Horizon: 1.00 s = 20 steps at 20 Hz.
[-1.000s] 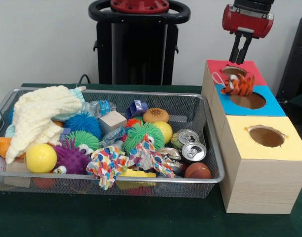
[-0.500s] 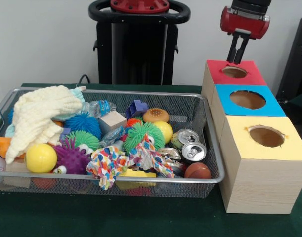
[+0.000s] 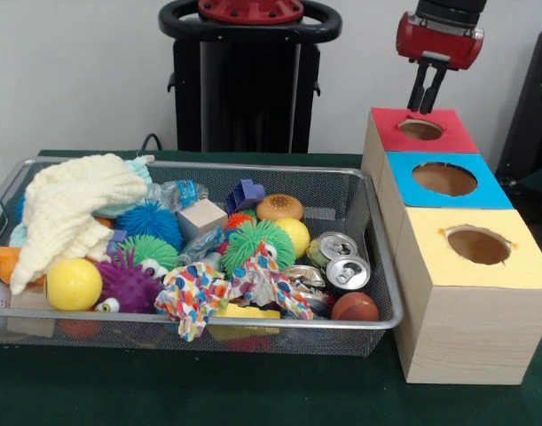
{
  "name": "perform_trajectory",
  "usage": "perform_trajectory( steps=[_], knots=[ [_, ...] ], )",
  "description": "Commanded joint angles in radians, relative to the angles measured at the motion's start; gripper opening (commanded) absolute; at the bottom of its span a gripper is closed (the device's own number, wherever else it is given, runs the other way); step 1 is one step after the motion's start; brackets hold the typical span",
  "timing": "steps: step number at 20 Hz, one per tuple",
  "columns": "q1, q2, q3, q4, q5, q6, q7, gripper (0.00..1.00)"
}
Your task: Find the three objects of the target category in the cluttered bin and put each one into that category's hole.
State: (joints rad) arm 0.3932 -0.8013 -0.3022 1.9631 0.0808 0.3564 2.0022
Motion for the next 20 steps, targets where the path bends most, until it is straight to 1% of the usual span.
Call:
perform_trajectory(
  steps=[1,4,6,7,8,10,15,18,20],
  knots=[
    [-0.01,0.018,0.068,0.022,-0.024,-0.028,0.119,0.0],
    [-0.029,0.032,0.085,0.02,-0.025,-0.044,0.109,0.0],
    [-0.03,0.032,0.081,0.016,-0.027,-0.042,0.107,0.0],
    [-0.04,0.037,0.089,0.016,-0.029,-0.051,0.101,0.0],
    [-0.069,0.047,0.114,0.016,-0.031,-0.069,0.082,0.0],
    [-0.106,0.071,0.142,0.001,-0.05,-0.089,0.045,0.0],
    [-0.148,0.102,0.167,-0.021,-0.096,-0.152,0.024,0.0],
    [-0.151,0.113,0.156,-0.05,-0.114,-0.142,0.025,0.0],
    [-0.151,0.117,0.149,-0.081,-0.12,-0.117,0.021,0.0]
  ],
)
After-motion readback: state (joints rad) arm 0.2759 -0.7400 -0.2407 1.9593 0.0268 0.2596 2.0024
